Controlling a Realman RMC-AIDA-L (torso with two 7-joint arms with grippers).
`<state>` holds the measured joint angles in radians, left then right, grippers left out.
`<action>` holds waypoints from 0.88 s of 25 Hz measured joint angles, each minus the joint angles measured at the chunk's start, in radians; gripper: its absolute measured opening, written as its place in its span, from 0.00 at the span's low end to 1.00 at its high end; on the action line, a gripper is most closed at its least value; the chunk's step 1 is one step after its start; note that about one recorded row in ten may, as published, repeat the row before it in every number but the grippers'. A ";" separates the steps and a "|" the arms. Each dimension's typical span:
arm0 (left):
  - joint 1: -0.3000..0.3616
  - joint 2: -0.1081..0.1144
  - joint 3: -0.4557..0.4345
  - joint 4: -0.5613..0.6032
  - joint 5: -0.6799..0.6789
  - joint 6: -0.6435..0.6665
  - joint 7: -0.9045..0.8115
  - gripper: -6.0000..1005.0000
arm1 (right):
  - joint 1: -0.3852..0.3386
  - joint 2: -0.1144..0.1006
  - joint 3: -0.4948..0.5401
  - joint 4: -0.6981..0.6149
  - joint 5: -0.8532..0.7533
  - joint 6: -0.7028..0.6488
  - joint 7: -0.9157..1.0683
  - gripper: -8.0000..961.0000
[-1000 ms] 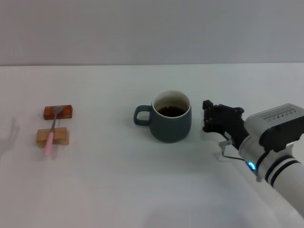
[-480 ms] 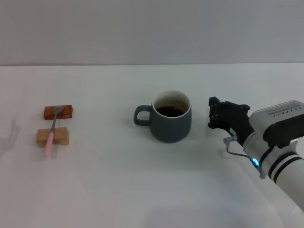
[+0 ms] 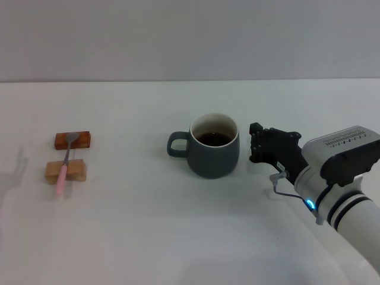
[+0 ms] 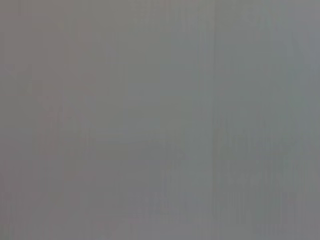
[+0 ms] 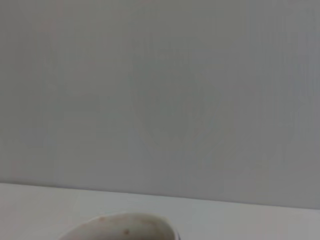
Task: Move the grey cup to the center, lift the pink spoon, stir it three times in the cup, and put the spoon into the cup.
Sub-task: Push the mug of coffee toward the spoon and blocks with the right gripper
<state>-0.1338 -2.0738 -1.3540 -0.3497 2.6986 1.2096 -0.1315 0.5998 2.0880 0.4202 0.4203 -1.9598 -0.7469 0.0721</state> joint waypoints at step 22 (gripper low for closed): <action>0.000 0.000 0.001 0.000 0.000 0.001 -0.001 0.83 | -0.004 0.002 -0.045 0.044 -0.026 -0.008 -0.006 0.01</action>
<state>-0.1342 -2.0739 -1.3530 -0.3498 2.6982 1.2109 -0.1321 0.5962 2.0903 0.3753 0.4645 -1.9856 -0.7547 0.0665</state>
